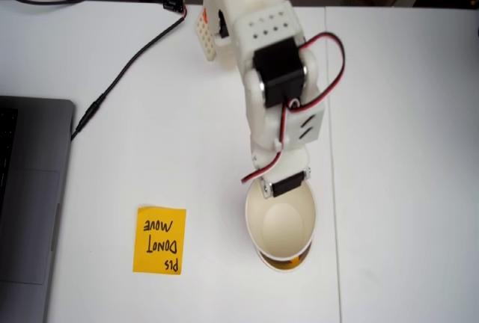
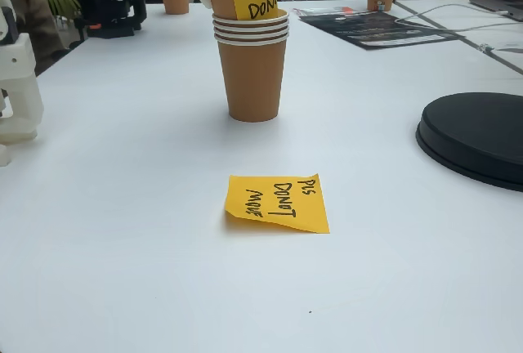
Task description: Pickup cup and make a pile of cup.
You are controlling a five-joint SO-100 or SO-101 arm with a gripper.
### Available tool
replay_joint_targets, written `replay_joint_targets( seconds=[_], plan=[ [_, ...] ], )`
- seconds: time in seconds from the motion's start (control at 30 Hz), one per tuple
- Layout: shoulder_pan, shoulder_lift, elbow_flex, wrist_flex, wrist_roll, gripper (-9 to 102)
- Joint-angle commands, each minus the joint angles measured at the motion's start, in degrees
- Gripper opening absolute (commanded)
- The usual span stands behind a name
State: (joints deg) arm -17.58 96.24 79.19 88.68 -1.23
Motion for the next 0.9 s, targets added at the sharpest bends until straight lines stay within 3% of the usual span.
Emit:
replay_joint_targets(
  seconds=[0.0,0.2,0.37,0.87],
  plan=[
    [-0.4,3.1,-0.5,1.0,0.0,5],
    [-0.4,3.1,-0.2,1.0,0.0,25],
    [-0.4,3.2,0.1,1.1,0.0,34],
    [0.5,8.8,0.3,1.1,-0.1,37]
  ],
)
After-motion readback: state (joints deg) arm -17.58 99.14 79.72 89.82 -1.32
